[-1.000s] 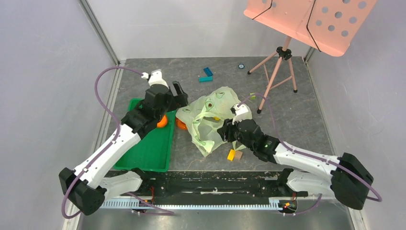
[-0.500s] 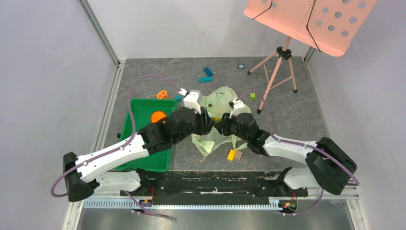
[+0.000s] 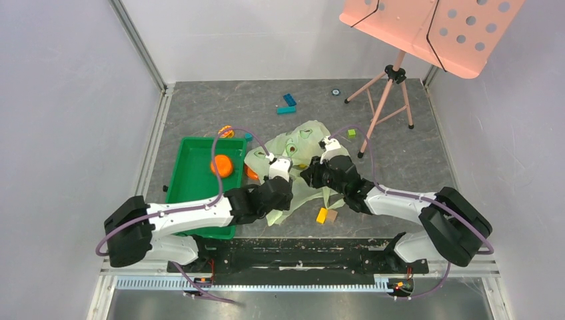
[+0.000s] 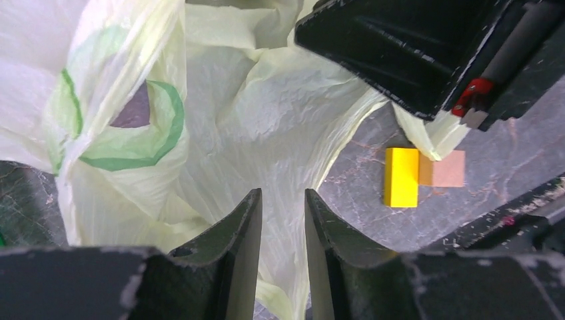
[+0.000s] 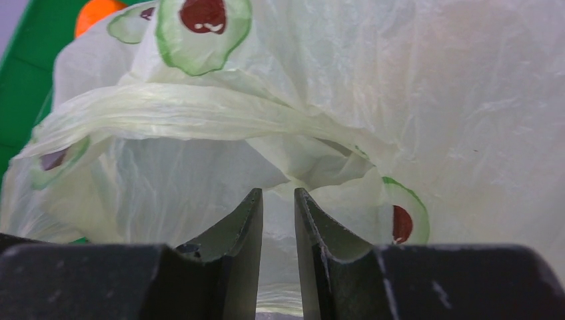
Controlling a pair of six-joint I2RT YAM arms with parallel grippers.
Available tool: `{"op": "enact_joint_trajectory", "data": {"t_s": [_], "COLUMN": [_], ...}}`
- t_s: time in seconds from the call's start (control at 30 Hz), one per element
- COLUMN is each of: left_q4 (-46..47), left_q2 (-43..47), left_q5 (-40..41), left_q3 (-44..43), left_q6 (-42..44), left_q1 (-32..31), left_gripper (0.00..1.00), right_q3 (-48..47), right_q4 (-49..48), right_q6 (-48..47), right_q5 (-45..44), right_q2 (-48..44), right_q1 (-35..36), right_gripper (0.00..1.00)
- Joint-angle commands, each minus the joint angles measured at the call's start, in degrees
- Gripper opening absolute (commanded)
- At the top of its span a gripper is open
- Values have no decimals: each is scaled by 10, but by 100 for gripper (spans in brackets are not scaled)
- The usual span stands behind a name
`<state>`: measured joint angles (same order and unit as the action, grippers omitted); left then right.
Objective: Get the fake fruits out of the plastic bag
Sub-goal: Adjust the plastic bag at the center of the board.
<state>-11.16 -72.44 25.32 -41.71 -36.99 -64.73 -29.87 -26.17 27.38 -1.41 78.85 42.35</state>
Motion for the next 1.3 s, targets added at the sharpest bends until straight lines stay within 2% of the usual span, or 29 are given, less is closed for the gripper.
{"op": "enact_joint_trajectory", "data": {"t_s": [0.0,0.1,0.2,0.37,0.43,0.5,0.53,0.67,0.93,1.13,1.27], "left_q4": [58,66,71,75,79,82,83,83,83,93,102], "left_q2": [-25,-34,-35,-37,-39,-41,-41,-36,-54,-76,-91], "left_q5": [38,36,39,43,40,36,36,33,17,17,19], "left_q3": [12,20,23,23,24,28,30,46,79,95,101], "left_q6": [-27,-37,-43,-44,-46,-50,-54,-59,-96,-114,-120], "left_q1": [0,-1,0,0,-1,0,0,-1,-3,-5,-5], "left_gripper": [36,36,35,33,23,7,3,2,2,2,2], "right_q3": [-45,-72,-73,-2,25,35,37,44,38,34,-7], "right_q4": [29,56,47,-67,-111,-150,-170,-253,-332,-325,-251], "right_q6": [-30,-40,-38,13,28,34,33,32,11,-22,-60], "right_q5": [-58,-80,-45,12,12,7,-3,-42,-115,-188,-240], "right_q2": [14,27,29,34,44,59,69,107,146,132,117], "right_q1": [-4,-3,-3,6,16,26,31,33,33,33,31], "right_gripper": [26,26,26,23,21,18,16,5,0,2,10]}}
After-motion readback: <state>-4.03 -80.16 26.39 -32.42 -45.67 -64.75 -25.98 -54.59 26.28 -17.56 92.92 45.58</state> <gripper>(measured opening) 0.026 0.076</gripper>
